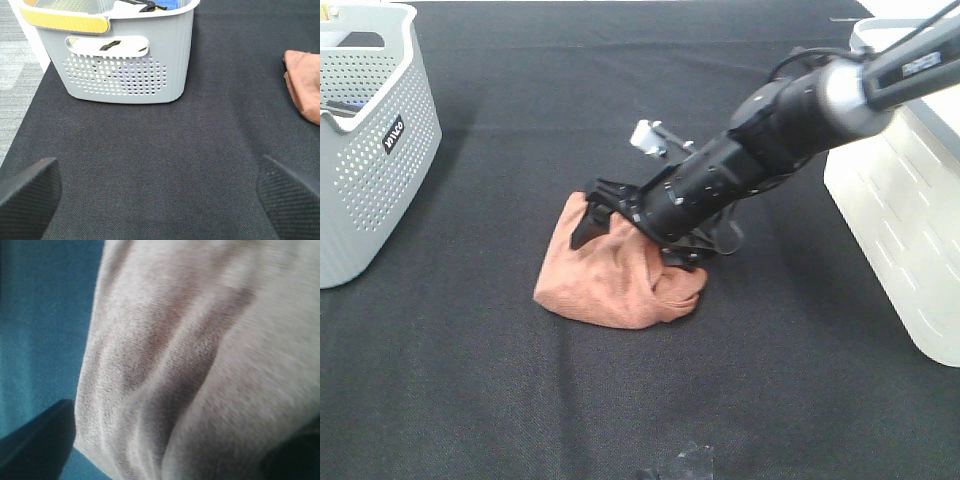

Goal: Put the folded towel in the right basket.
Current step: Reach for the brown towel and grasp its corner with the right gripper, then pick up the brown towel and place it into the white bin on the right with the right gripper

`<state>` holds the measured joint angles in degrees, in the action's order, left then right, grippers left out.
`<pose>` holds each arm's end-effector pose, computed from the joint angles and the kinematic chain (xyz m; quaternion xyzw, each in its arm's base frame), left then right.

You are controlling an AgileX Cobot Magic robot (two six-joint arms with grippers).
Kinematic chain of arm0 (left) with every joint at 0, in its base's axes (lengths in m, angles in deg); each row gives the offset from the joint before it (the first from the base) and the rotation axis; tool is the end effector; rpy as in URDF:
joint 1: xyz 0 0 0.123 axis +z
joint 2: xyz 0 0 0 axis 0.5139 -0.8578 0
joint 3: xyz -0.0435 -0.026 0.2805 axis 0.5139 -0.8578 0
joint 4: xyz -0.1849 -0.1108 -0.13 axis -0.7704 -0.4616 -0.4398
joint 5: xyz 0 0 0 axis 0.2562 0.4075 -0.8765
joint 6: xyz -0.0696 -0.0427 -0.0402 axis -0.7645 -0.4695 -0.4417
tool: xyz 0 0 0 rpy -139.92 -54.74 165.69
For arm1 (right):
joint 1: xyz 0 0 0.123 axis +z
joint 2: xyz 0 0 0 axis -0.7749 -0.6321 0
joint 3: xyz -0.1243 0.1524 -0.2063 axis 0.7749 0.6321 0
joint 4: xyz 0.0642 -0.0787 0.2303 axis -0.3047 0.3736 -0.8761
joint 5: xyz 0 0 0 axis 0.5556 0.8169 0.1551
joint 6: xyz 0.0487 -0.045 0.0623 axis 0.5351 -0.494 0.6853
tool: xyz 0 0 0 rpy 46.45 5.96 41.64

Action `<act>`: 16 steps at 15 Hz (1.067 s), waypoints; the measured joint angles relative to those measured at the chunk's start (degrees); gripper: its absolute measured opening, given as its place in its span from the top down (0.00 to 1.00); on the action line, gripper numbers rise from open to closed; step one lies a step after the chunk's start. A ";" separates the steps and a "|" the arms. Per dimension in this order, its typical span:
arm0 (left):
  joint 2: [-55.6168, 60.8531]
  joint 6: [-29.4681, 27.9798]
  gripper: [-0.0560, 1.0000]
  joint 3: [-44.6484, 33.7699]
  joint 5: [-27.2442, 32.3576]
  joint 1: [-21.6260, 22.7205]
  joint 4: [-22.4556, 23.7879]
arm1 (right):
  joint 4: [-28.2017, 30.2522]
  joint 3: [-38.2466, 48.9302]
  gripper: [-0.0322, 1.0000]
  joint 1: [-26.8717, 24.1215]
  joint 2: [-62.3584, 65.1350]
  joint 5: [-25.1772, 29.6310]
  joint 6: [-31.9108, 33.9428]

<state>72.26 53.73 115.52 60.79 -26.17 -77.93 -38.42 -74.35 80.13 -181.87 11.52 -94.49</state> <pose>-0.0050 -0.0011 0.2778 -0.0312 0.8491 0.0198 0.5270 0.3550 0.2435 0.0825 -0.0573 0.9505 0.2908 0.0929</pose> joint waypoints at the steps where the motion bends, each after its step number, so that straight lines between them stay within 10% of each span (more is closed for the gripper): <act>1: 0.00 0.00 0.01 0.00 0.00 0.00 0.00 | 0.00 -0.63 0.20 0.29 -0.46 -0.06 0.00; 4: 0.00 0.00 0.01 0.00 0.00 0.00 0.00 | 0.86 -0.80 0.79 0.29 -1.89 0.06 -0.06; 7: 0.00 0.00 0.01 0.00 0.00 0.00 0.00 | 5.33 -2.35 0.79 0.46 -0.86 2.69 -1.09; 16: 0.00 0.00 0.01 0.00 0.00 0.00 0.52 | 27.39 -30.08 0.79 -12.26 15.93 36.27 14.38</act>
<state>72.26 53.73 115.52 60.79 -26.17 -77.42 -11.03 -104.43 67.87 -165.94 47.79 -80.10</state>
